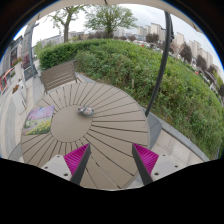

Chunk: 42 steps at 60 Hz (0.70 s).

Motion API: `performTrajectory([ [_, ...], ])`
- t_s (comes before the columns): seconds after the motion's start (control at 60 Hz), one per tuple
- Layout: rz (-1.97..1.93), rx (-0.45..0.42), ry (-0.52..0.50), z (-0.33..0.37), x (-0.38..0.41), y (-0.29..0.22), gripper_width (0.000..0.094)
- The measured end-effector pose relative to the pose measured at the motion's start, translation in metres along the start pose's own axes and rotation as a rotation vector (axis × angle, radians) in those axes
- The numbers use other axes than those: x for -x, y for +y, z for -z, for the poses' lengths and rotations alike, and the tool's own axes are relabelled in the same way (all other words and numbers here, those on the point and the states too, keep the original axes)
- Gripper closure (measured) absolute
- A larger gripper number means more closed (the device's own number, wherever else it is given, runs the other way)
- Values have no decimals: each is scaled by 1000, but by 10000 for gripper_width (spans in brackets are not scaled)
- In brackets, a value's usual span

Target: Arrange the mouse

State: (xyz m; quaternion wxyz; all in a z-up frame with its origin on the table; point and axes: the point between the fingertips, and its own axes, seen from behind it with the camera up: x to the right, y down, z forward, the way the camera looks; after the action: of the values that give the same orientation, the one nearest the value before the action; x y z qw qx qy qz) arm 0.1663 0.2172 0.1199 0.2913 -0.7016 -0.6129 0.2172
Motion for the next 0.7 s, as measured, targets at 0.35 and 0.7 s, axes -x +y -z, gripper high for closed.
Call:
performTrajectory([
  [0.35, 80, -62, -112, -7, 79, -3, 82],
  [0.7, 72, -182, -167, -86, 114, -29, 81],
])
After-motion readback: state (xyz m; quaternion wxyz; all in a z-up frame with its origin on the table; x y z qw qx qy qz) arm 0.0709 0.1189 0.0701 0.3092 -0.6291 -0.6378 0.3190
